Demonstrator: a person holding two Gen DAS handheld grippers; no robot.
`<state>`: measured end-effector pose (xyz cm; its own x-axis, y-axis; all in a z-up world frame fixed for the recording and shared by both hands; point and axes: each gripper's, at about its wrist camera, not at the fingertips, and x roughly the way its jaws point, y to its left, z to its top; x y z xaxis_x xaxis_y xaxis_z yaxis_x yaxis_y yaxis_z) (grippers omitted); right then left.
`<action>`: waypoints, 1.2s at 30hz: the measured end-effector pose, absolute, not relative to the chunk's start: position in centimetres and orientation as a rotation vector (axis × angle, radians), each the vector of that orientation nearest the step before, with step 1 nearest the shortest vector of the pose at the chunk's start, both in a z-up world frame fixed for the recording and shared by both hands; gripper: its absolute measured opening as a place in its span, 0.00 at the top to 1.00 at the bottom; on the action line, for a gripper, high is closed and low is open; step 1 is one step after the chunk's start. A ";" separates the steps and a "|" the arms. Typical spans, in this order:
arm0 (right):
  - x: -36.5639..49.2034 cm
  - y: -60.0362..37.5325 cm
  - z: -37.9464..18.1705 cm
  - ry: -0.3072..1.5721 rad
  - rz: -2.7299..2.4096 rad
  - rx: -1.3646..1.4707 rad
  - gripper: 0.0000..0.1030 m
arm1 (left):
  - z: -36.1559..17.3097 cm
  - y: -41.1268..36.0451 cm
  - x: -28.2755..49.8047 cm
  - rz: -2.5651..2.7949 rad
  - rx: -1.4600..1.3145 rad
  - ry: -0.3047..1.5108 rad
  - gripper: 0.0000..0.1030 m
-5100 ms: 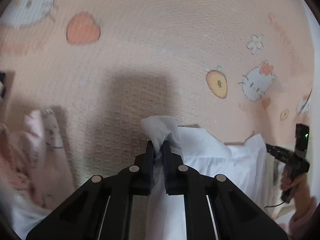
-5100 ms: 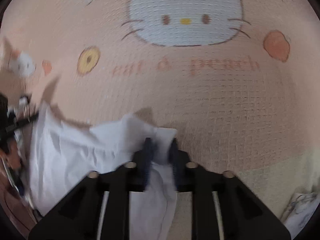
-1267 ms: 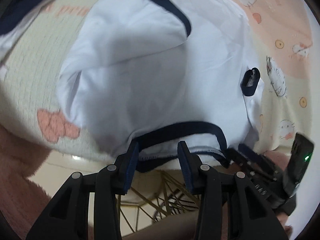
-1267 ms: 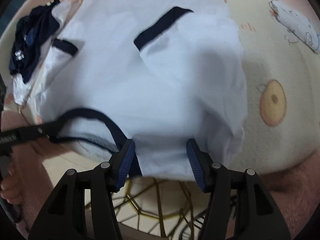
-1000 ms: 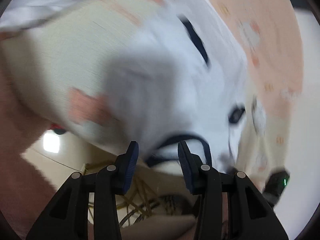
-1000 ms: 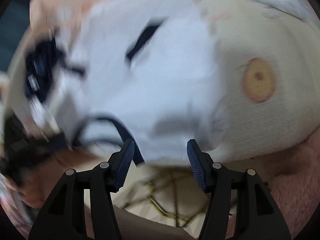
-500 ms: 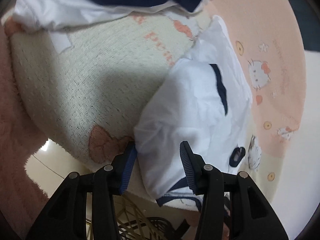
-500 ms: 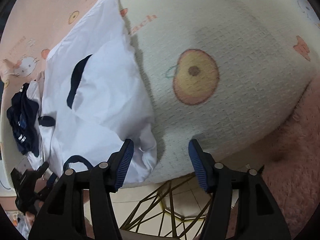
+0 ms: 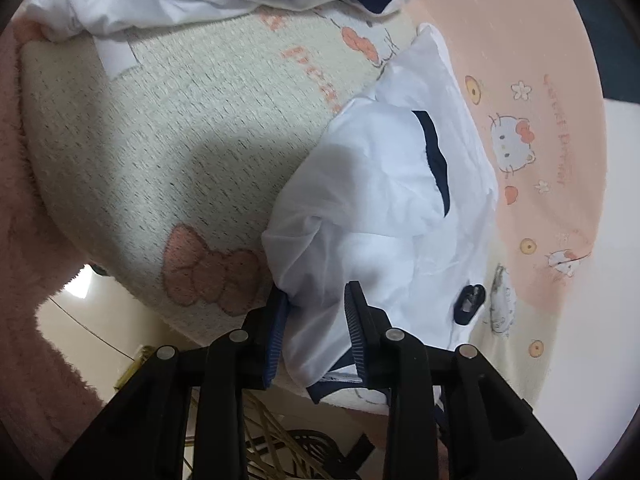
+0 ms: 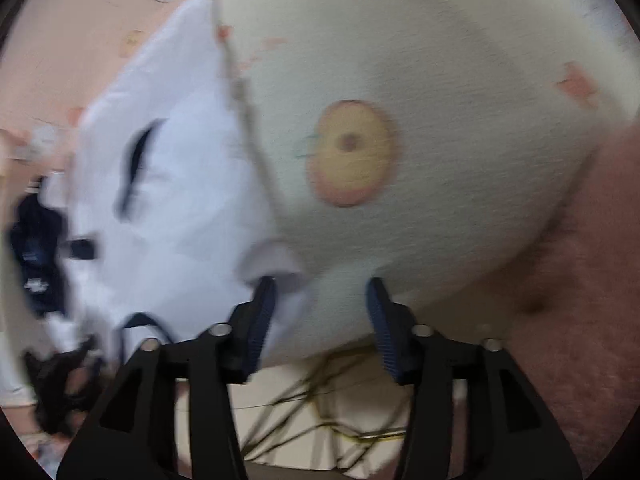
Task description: Fold clothes
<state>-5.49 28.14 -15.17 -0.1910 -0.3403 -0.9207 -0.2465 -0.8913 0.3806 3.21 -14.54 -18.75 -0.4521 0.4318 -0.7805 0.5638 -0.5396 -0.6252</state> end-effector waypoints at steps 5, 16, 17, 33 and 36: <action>-6.3 26.6 -15.5 -0.591 -2.275 1.964 0.43 | -19.8 -14.1 2.6 -2.107 1.604 1.600 0.59; -7.1 28.3 -14.8 -0.748 -2.266 1.874 0.49 | -19.0 -13.7 2.3 -2.165 1.568 1.559 0.61; -7.1 27.7 -14.8 -0.676 -2.270 1.877 0.49 | -18.9 -13.9 2.3 -2.164 1.551 1.576 0.61; -8.4 28.0 -16.8 -0.470 -2.168 1.837 0.76 | -19.3 -14.0 1.8 -2.172 1.546 1.558 0.58; -5.7 28.8 -17.7 -0.491 -2.170 1.828 0.88 | -19.1 -13.9 1.9 -2.196 1.571 1.484 0.94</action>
<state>-5.70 28.76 -17.71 -0.1739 -0.4079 -0.8963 -0.0172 -0.9088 0.4169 1.91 -13.94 -19.12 -0.4788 0.4474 -0.7554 0.5339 -0.5347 -0.6551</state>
